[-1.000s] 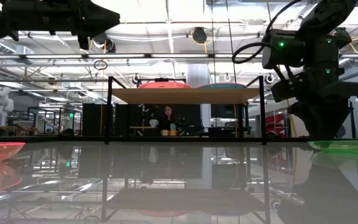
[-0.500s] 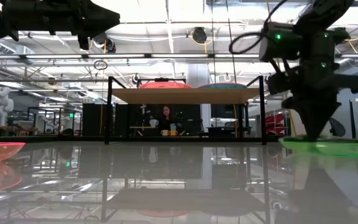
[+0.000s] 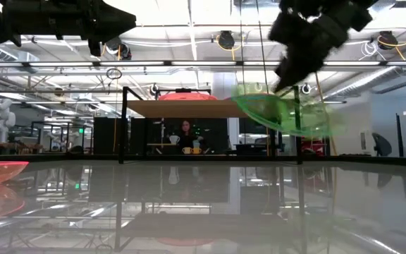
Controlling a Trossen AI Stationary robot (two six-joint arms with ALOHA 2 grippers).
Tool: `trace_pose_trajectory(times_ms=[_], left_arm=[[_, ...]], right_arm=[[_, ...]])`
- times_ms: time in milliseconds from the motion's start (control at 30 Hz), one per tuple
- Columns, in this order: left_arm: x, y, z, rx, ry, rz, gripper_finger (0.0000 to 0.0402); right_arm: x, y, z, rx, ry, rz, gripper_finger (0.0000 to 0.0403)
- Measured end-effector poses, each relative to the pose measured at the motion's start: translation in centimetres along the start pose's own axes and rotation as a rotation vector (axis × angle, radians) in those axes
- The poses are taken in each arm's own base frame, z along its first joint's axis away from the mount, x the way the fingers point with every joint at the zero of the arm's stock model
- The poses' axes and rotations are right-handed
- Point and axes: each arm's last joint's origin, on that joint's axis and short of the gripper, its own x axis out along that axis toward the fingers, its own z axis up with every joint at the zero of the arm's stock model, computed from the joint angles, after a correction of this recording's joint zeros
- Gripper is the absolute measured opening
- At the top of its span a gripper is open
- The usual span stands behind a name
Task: Place and stack plates onto a shelf
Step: Stack the green plate on the pink plate on the shelf
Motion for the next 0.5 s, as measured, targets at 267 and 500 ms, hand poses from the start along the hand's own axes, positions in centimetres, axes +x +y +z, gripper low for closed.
trace_pose_trajectory(times_ms=[267, 500], left_arm=[[0.0, 0.0, 0.0, 0.000, 0.000, 0.000, 0.0086], [0.0, 0.0, 0.0, 0.000, -0.001, 0.000, 0.0086]], right_arm=[[-1.6, -2.3, 4.0, -0.024, -0.339, -0.070, 0.0000], [-4.1, -6.2, 6.2, 0.018, -0.664, -0.319, 0.0000]])
